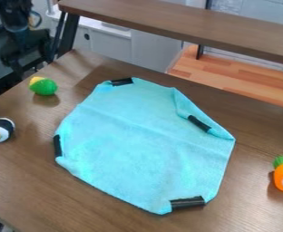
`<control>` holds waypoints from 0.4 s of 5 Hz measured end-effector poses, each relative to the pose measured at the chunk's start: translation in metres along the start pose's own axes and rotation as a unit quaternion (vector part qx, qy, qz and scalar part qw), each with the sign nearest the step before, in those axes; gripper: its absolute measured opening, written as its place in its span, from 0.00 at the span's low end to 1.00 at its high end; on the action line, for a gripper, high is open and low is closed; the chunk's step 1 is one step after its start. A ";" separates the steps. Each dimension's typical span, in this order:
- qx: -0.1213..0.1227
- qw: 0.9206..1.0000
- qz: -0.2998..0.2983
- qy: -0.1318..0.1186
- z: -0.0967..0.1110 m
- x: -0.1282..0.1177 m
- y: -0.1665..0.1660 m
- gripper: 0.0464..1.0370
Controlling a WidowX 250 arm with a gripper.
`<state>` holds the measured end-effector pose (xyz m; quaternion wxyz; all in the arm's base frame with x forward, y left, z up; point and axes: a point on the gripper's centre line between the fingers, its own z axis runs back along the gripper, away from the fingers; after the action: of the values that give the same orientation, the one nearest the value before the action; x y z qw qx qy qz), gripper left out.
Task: Put green object to the cloth from left to top
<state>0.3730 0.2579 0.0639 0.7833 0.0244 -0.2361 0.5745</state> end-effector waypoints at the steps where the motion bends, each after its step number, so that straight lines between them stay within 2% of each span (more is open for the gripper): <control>1: 0.015 0.999 0.025 -0.020 -0.009 -0.001 -0.010 0.96; 2: 0.041 0.998 0.047 -0.025 -0.022 -0.010 -0.014 0.96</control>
<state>0.3912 0.2510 0.0438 0.7477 0.0592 -0.2328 0.6191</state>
